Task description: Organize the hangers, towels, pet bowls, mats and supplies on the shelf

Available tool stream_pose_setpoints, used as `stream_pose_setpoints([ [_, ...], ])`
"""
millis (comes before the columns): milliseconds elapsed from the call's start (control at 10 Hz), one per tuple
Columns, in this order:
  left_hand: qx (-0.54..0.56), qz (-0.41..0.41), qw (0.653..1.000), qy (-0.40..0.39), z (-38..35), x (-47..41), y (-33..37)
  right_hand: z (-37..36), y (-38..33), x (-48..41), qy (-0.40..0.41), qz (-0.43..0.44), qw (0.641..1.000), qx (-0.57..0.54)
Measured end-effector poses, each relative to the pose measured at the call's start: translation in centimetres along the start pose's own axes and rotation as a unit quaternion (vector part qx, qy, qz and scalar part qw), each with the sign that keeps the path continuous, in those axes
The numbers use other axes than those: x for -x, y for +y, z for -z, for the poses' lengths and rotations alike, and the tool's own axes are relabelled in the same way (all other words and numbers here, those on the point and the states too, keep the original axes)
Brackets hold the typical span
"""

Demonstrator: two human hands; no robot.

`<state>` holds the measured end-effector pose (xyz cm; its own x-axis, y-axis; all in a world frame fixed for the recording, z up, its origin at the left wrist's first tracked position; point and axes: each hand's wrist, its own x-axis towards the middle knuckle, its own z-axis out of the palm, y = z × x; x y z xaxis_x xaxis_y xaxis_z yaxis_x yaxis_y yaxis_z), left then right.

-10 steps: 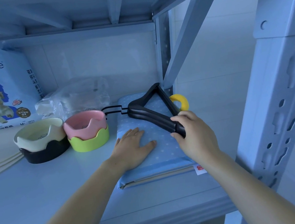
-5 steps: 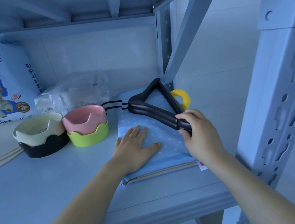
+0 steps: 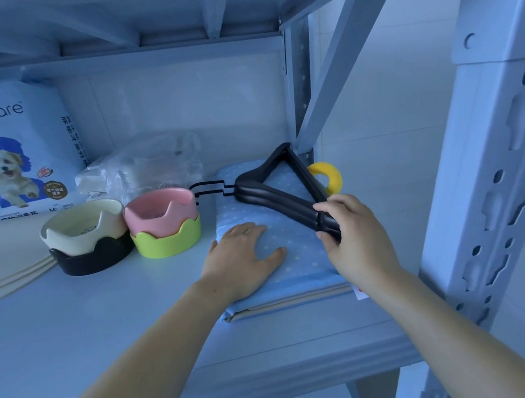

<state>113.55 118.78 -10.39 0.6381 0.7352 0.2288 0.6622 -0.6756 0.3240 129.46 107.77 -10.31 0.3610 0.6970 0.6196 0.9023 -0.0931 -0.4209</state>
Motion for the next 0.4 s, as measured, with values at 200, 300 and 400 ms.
stream_pose_setpoints([
  [200,0.027,0.01,0.999,0.013,1.1,1.4,-0.2,-0.3,-0.9,0.3,0.028,0.033,0.998,0.039],
  [300,0.043,0.001,0.999,0.024,1.8,2.4,-0.4,-0.5,-1.6,0.6,0.043,0.045,0.997,0.047],
  [400,0.051,-0.019,0.998,0.037,2.4,3.3,-0.2,-0.6,-2.6,0.9,0.057,0.046,0.997,0.037],
])
